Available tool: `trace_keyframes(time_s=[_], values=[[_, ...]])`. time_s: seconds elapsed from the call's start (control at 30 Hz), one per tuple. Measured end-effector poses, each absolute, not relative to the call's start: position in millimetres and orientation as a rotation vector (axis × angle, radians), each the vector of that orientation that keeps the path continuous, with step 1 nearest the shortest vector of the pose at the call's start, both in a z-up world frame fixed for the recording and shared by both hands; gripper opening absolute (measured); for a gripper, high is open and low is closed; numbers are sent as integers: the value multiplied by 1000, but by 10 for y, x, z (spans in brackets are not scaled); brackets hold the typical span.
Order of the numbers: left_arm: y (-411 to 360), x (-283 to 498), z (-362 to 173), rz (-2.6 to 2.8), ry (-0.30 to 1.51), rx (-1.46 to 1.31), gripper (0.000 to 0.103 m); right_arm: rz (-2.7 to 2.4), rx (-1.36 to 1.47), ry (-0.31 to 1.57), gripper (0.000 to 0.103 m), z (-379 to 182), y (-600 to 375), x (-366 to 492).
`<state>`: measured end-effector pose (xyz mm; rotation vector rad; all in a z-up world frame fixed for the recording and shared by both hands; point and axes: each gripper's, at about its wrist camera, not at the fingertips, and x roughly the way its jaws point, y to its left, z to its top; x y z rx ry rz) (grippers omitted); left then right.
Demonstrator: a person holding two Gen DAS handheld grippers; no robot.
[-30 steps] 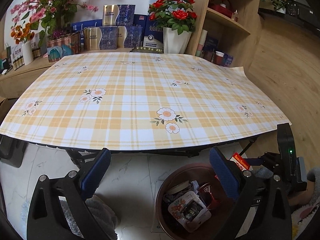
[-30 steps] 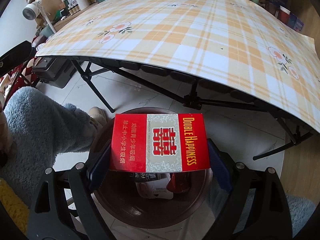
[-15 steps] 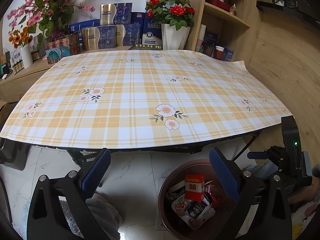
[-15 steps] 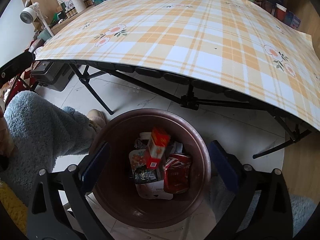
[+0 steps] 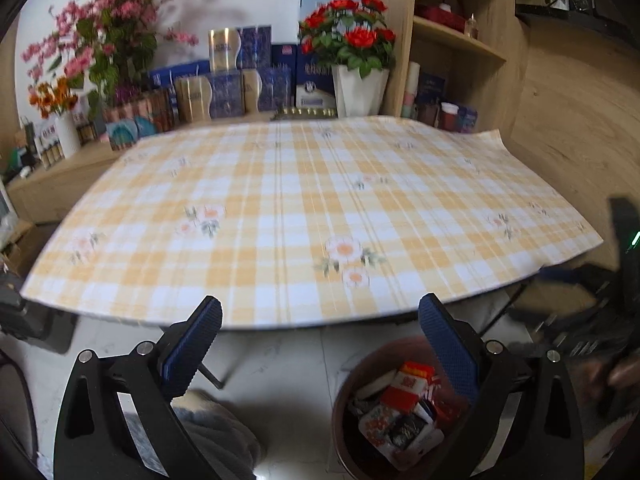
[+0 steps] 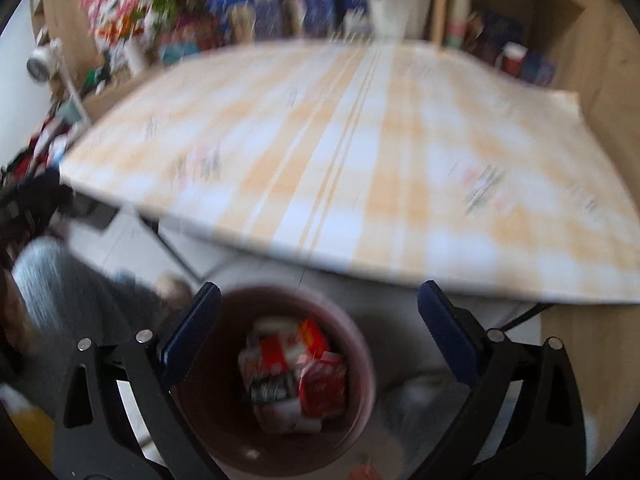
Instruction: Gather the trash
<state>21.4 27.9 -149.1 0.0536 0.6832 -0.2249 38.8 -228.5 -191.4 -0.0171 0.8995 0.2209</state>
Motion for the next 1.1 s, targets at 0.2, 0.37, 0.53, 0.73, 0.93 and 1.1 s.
trace_keyframes(time_s=[0.2, 0.37, 0.53, 0.73, 0.93, 1.1], values=[[91, 278, -814, -206, 541, 120, 97, 162, 7, 742, 97, -950, -2518, 533], [-83, 207, -194, -149, 378, 169, 97, 129, 6, 642, 97, -355, -2631, 489], [-186, 128, 139, -156, 334, 186, 97, 114, 14, 586, 97, -60, -2696, 360], [-118, 58, 243, -197, 395, 93, 97, 125, 24, 558, 97, 40, -2663, 176], [-34, 29, 184, -173, 464, 56, 97, 130, 7, 560, 97, 24, -2610, 82], [-19, -17, 165, -118, 461, 80, 97, 135, 9, 558, 97, 27, -2593, 48]])
